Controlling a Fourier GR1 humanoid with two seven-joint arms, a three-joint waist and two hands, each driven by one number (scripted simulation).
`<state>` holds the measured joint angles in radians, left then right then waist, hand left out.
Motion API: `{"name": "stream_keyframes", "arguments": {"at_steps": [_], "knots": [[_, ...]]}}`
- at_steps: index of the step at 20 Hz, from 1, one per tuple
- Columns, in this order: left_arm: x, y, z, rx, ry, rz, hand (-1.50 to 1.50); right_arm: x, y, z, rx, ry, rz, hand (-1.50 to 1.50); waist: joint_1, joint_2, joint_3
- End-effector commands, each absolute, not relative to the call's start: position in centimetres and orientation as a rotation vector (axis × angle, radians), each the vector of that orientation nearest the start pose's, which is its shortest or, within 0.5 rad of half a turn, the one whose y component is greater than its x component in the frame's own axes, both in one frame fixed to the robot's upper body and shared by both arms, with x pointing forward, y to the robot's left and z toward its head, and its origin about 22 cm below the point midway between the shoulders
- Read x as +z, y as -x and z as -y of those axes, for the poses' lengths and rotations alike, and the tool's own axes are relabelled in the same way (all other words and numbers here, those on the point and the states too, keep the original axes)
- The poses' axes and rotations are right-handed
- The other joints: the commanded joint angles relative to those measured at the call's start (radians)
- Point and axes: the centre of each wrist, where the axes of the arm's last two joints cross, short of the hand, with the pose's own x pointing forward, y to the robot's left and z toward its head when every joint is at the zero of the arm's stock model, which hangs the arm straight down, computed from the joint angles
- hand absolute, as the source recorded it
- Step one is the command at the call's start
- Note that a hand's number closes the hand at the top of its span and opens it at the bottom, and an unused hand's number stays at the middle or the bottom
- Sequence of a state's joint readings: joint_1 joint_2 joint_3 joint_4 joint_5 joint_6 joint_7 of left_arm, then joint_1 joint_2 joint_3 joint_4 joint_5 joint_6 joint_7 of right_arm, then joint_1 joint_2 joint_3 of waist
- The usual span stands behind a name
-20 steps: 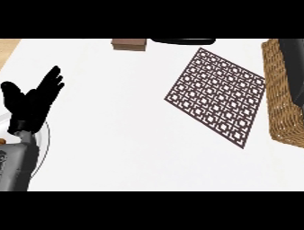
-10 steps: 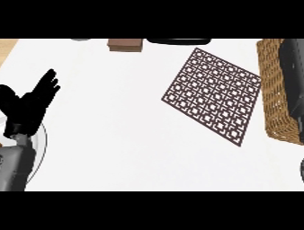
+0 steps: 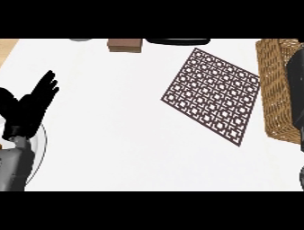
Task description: Pick the tomato from the placemat and place it in the basket
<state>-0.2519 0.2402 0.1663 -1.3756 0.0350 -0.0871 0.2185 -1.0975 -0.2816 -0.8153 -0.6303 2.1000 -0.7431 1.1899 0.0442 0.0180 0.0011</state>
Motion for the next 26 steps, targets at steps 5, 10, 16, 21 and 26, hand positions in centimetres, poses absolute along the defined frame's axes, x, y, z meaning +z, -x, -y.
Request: {"name": "stream_keyframes", "arguments": {"at_steps": [5,10,16,21,26], "knots": [[3.6,-30.3,-30.1,-0.099,-0.171,1.400,0.00,19.0,-45.2,30.4,-0.855,1.848,0.806,-1.50,-0.005,-0.001,-0.001],[4.1,-30.0,-31.7,-0.083,-0.195,1.387,0.00,20.4,-42.9,32.0,-1.135,1.856,0.912,-1.50,-0.042,-0.021,-0.001],[4.0,-29.1,-32.6,-0.049,-0.217,1.359,0.00,19.3,-39.9,29.1,-1.250,1.803,0.909,-1.50,-0.063,-0.039,-0.002],[2.6,-28.4,-33.0,-0.057,-0.215,1.341,0.00,17.5,-37.9,29.1,-1.155,1.737,0.893,-1.50,-0.055,-0.046,-0.002],[2.4,-27.6,-33.4,-0.067,-0.221,1.365,0.00,15.9,-35.0,29.1,-1.114,1.713,0.899,-1.50,-0.051,-0.051,-0.003]]}}
